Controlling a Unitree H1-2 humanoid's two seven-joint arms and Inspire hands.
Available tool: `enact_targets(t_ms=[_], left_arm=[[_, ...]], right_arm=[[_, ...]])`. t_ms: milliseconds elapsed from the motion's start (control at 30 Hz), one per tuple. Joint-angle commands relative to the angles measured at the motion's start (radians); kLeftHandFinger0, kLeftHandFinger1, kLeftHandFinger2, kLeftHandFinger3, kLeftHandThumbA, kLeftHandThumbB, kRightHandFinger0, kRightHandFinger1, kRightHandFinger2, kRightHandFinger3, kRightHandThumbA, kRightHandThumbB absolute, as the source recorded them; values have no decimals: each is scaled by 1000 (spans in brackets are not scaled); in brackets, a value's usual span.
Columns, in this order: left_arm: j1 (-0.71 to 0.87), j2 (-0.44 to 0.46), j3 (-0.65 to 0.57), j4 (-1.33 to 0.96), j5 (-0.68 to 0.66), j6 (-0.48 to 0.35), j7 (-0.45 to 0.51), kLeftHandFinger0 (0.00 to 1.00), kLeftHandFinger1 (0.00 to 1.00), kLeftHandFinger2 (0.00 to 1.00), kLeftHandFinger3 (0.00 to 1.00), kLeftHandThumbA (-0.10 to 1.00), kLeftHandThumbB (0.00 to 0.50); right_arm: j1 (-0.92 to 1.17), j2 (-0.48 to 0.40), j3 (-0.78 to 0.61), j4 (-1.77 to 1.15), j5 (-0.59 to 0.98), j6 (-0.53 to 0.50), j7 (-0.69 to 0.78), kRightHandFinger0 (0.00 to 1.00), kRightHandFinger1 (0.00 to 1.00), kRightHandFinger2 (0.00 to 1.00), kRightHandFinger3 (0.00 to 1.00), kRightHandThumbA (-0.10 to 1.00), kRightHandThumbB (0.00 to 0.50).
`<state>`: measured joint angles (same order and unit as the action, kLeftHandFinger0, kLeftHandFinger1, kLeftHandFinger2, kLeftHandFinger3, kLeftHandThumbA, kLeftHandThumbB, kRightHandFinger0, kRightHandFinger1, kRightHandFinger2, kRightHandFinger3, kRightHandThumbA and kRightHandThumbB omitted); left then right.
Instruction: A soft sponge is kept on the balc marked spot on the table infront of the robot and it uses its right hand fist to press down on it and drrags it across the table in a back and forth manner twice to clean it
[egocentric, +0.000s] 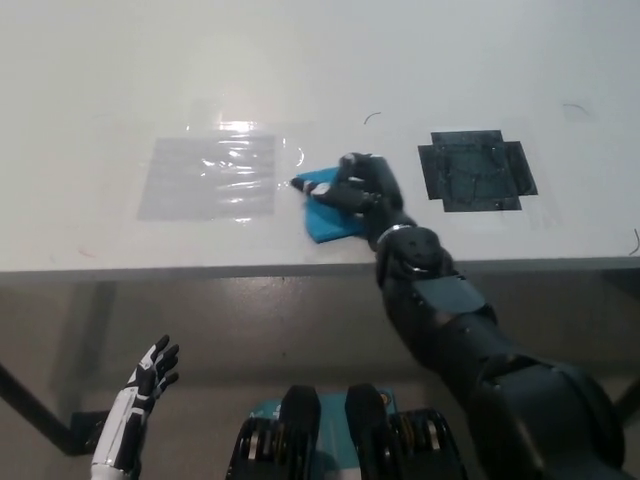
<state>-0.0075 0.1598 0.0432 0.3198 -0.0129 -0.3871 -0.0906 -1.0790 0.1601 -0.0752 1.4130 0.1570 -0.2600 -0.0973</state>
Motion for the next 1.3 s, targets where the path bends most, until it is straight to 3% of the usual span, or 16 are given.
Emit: enact_targets(t_ms=[0,200,333,500,533,600,700,800,867,1033,1133,1233,1267], left_arm=[[-10,16,3,-15,-2,-41,-3,1000,1000,1000,1000,1000,465],[-16,14,8,-16,-10,-35,-3,1000,1000,1000,1000,1000,472],[-12,15,8,-21,-5,-30,-1,1000,1000,1000,1000,1000,463],[-12,14,10,-9,6,-38,7,981,1000,1000,1000,1000,472],[-11,14,10,-9,6,-37,7,964,1000,1000,1000,1000,468],[-10,12,10,-7,3,-40,5,965,1000,1000,1000,1000,464],[-9,10,13,-5,4,-44,11,950,1000,1000,1000,1000,464],[0,9,15,-4,-2,-45,8,934,1000,1000,1000,1000,464],[2,12,16,-7,9,-43,13,917,1000,1000,1000,1000,465],[0,11,19,-1,-7,-44,2,897,1000,1000,1000,1000,461],[-4,12,22,5,-1,-50,6,889,1000,1000,1000,1000,458],[-3,12,23,11,-3,-54,5,873,1000,1000,1000,1000,458],[-6,13,23,15,3,-58,7,858,1000,1000,1000,1000,460]], right_arm=[[-34,9,16,11,-31,17,-5,0,0,154,66,1000,157],[-19,-22,32,13,-50,26,1,0,0,212,110,1000,149],[0,-57,38,15,-54,18,1,0,0,191,117,1000,109],[31,-126,16,18,-36,28,8,0,0,176,63,1000,113],[34,-134,17,19,-38,31,5,5,70,192,107,1000,105],[50,-181,10,20,-34,28,12,0,2,184,48,1000,81],[72,-229,-14,18,-13,15,20,0,0,85,0,1000,103],[94,-279,-34,17,-4,24,12,0,0,83,0,1000,115],[112,-325,-71,13,27,23,32,0,0,66,0,1000,96],[166,-428,-139,8,56,-1,61,0,0,95,0,1000,154],[180,-469,-166,2,63,-13,44,0,0,103,2,1000,128],[194,-496,-199,-8,80,-19,39,0,0,150,47,1000,97],[203,-509,-197,-12,71,-30,25,0,0,195,127,1000,107]])
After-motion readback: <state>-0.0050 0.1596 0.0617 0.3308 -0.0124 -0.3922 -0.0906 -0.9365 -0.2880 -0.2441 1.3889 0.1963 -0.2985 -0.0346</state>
